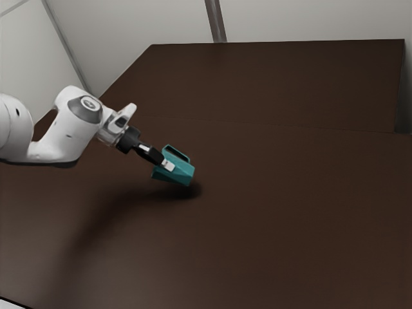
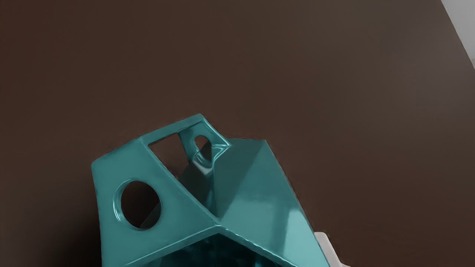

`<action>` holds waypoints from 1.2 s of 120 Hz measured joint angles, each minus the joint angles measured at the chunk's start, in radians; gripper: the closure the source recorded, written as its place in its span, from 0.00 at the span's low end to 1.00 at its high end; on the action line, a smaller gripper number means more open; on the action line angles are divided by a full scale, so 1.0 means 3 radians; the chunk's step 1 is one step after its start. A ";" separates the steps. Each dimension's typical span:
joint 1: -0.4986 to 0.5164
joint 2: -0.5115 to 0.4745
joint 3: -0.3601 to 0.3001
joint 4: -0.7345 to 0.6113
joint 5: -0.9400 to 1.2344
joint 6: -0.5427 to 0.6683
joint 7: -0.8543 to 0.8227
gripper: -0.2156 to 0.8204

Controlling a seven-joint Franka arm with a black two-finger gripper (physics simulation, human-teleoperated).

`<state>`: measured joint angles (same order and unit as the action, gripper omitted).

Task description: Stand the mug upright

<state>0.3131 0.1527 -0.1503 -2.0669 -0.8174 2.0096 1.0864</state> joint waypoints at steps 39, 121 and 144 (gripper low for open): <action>0.0005 -0.0376 -0.0422 -0.0265 0.1696 0.0507 -0.0789 0.96; -0.0502 -0.0485 -0.0642 -0.0588 0.2606 0.0687 -0.2166 0.95; -0.0618 -0.0481 -0.0645 -0.0587 0.2619 0.0682 -0.2353 0.56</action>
<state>0.1277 0.0086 -0.3437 -2.2431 -0.0318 2.2140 0.3805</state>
